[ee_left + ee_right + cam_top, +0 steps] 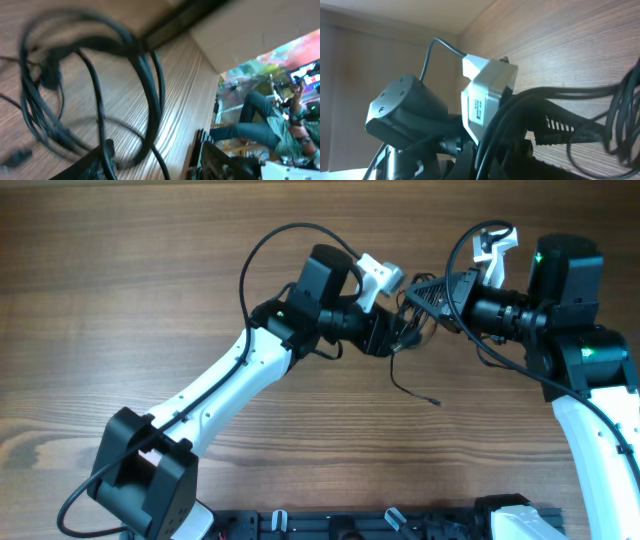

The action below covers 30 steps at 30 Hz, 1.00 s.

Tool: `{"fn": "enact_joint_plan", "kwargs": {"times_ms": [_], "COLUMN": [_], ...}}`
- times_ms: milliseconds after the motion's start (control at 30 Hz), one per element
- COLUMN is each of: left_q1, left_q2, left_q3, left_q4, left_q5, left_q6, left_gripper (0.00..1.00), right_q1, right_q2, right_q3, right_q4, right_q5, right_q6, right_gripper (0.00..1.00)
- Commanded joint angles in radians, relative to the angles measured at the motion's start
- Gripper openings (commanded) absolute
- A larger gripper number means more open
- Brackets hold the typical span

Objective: Untangle cables

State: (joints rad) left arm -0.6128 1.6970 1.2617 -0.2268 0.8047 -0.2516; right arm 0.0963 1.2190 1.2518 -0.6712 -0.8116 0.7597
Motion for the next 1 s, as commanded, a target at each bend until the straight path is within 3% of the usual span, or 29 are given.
{"fn": "enact_joint_plan", "kwargs": {"times_ms": [0,200,233,300,500,667,800,867,933,967], "left_q1": [-0.006,-0.026,-0.026,-0.026,0.007,0.022,0.022,0.021,0.021,0.021], "left_q2": [0.008,0.046,0.052,0.056,0.023,-0.042,-0.084,-0.089,-0.089,-0.089], "left_q3": [0.014,0.014,0.014,0.014,0.014,0.014,0.014,0.014,0.014,0.014], "left_q4": [0.030,0.037,0.036,0.025,-0.053,-0.232,-0.468,-0.567,-0.640,-0.680], "left_q5": [-0.066,-0.213,-0.212,-0.212,-0.192,-0.046,0.059,0.145,0.215,0.245], "left_q6": [-0.078,-0.120,-0.127,-0.127,-0.112,0.056,0.235,0.322,0.380,0.407], "left_gripper": [0.57,0.54,0.48,0.04,0.04,0.04,0.04,0.04,0.04,0.04], "right_q1": [-0.003,-0.002,-0.003,-0.003,-0.080,-0.180,-0.203,-0.193,-0.183,-0.181], "right_q2": [-0.018,-0.018,-0.018,-0.018,-0.018,-0.006,0.006,0.006,0.006,0.006], "right_q3": [0.012,0.012,0.012,0.012,0.012,0.012,0.012,0.012,0.012,0.012], "right_q4": [0.009,0.009,0.008,0.009,0.003,-0.020,-0.039,-0.057,-0.085,-0.116], "right_q5": [-0.039,-0.045,-0.044,-0.038,0.069,0.200,0.212,0.214,0.218,0.226], "right_q6": [0.003,0.001,0.001,0.000,0.000,0.000,-0.073,-0.134,-0.194,-0.227], "right_gripper": [0.04,0.04,0.04,0.04,0.04,0.04,0.07,0.22,0.60,0.74]}}
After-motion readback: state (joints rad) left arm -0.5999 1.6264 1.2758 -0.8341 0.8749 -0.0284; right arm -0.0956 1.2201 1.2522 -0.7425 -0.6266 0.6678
